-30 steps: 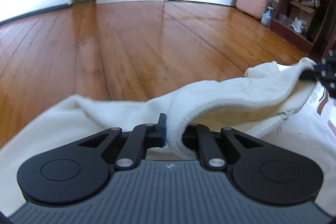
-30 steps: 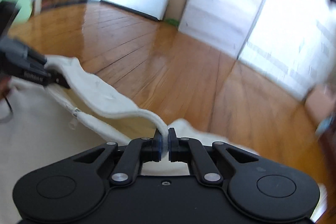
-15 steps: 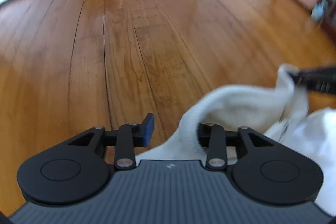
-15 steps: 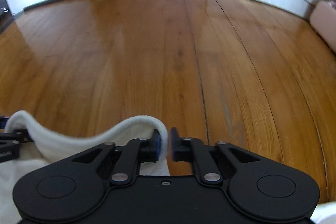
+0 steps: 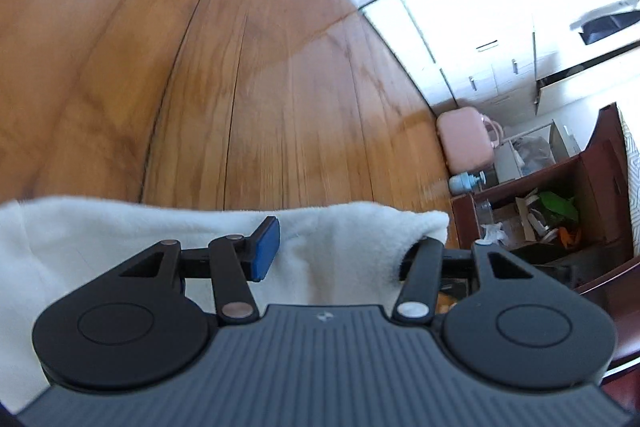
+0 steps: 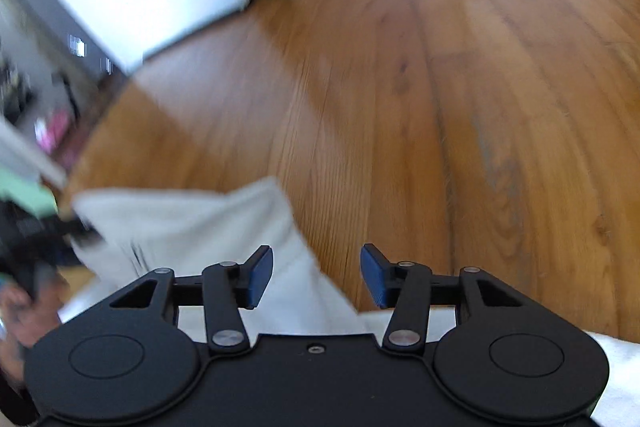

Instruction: Fold clothes

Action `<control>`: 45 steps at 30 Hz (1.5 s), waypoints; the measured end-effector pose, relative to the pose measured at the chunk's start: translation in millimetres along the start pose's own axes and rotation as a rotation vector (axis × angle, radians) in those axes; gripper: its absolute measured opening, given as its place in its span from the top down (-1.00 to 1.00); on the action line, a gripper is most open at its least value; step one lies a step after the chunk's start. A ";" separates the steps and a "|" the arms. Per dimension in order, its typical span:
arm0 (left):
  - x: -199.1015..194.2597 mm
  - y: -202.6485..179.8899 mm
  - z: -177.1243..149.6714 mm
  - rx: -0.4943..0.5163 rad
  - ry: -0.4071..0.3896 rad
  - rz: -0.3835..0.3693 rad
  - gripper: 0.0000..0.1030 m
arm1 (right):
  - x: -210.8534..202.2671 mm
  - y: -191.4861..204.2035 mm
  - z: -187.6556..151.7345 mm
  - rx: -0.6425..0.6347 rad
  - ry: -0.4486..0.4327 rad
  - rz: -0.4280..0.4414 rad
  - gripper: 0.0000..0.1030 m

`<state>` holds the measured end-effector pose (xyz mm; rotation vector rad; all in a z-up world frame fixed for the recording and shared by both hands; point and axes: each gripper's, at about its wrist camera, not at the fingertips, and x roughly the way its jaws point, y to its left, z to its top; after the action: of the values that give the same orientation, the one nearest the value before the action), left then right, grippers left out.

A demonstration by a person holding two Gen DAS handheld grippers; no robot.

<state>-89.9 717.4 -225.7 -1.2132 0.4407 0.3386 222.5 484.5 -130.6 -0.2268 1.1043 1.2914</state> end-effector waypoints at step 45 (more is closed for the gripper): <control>-69.0 -57.3 -45.2 0.344 -0.222 0.648 -0.06 | -84.2 -28.6 -38.2 -0.132 -0.199 -0.308 0.09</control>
<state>-128.9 655.2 -157.2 -0.6628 0.6629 0.9034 237.0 394.3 -98.8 -0.3450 0.7819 1.0851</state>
